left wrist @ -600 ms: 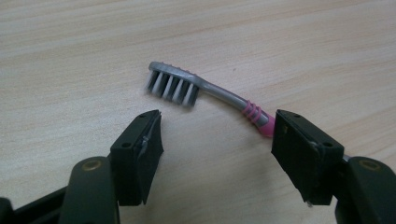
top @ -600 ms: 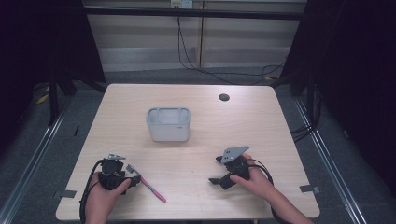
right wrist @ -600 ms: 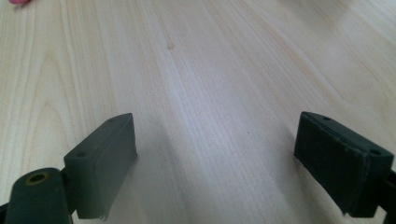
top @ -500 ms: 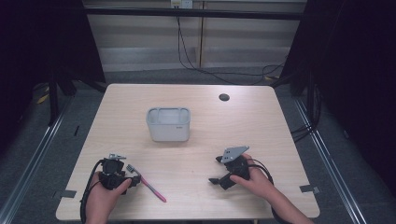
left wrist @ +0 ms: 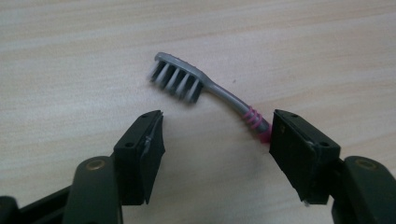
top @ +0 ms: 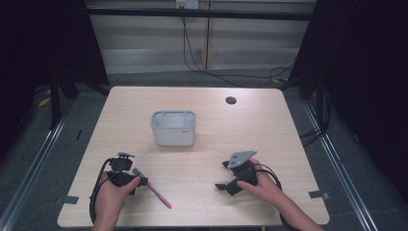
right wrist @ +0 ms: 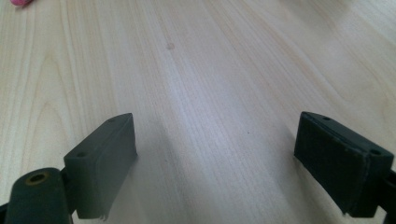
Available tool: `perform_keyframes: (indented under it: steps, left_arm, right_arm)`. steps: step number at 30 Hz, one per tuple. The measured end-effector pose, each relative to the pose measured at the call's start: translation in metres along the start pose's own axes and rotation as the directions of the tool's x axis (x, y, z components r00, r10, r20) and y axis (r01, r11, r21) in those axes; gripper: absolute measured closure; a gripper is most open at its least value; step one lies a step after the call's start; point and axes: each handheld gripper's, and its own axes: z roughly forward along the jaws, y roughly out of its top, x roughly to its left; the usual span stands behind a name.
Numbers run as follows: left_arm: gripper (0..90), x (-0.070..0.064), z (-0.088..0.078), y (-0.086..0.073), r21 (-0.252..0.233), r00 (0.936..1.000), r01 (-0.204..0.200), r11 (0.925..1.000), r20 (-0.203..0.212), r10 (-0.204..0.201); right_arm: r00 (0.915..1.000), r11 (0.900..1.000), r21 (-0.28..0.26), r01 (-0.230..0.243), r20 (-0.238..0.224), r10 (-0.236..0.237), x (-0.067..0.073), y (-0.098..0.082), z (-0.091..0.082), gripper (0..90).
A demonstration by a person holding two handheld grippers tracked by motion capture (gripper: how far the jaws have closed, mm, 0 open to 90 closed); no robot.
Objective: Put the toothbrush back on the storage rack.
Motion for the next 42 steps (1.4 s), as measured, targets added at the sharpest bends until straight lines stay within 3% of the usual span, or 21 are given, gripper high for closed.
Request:
perform_keyframes:
  steps: [7,11,13,15,17,23,24,25,29,35,42]
  left_arm:
    - [39.6,-0.011,0.005,0.015,0.036,0.9992,0.026,0.999,-0.031,-0.025]
    - [40.9,-0.02,0.012,0.019,0.045,0.9983,-0.006,0.999,-0.057,0.009]
    - [41.5,-0.024,0.014,0.022,0.05,0.9947,-0.044,0.9978,-0.091,0.048]
    - [47.9,-0.029,0.015,0.023,0.067,0.9893,-0.076,0.9948,-0.12,0.084]
    - [54.0,-0.032,0.015,0.025,0.077,0.9881,-0.088,0.9932,-0.12,0.096]
    - [71.7,-0.034,0.015,0.027,0.082,0.9902,-0.085,0.993,-0.104,0.094]
    - [71.8,-0.032,0.015,0.027,0.08,0.9909,-0.086,0.9931,-0.097,0.094]
    - [71.5,-0.031,0.015,0.027,0.068,0.9952,-0.06,0.9959,-0.073,0.065]
    - [62.9,-0.028,0.014,0.028,0.031,0.9999,0.009,0.9995,-0.008,-0.009]
    - [44.4,-0.028,0.012,0.031,0.008,0.9967,0.072,0.9974,0.038,-0.072]
    - [38.1,-0.031,0.013,0.033,-0.014,0.9928,0.1,0.9949,0.067,-0.099]
  right_arm:
    - [1.0,1.0,0.001,0.0,-0.001,0.0,0.0,0.0,0.0,11.9]
    - [1.0,1.0,0.001,-0.003,-0.002,0.003,0.0,0.0,0.0,11.9]
    - [1.0,1.0,0.002,-0.002,-0.003,0.002,0.0,0.0,0.0,11.9]
    - [1.0,1.0,0.001,0.005,-0.005,-0.005,-0.001,0.001,0.001,11.9]
    - [1.0,1.0,0.003,0.004,-0.007,-0.004,-0.001,0.001,0.001,11.9]
    - [0.9999,1.0,0.003,0.007,-0.011,-0.007,-0.002,0.002,0.002,11.9]
    - [0.9999,1.0,0.001,0.006,-0.011,-0.006,-0.002,0.002,0.002,11.9]
    - [0.9999,1.0,0.0,0.006,-0.012,-0.006,-0.002,0.002,0.002,11.9]
    - [0.9999,1.0,0.0,0.007,-0.013,-0.007,-0.002,0.002,0.002,11.9]
    - [0.9999,1.0,0.0,0.007,-0.013,-0.007,-0.002,0.002,0.002,11.9]
    - [0.9999,1.0,0.0,0.007,-0.013,-0.007,-0.002,0.002,0.002,11.9]
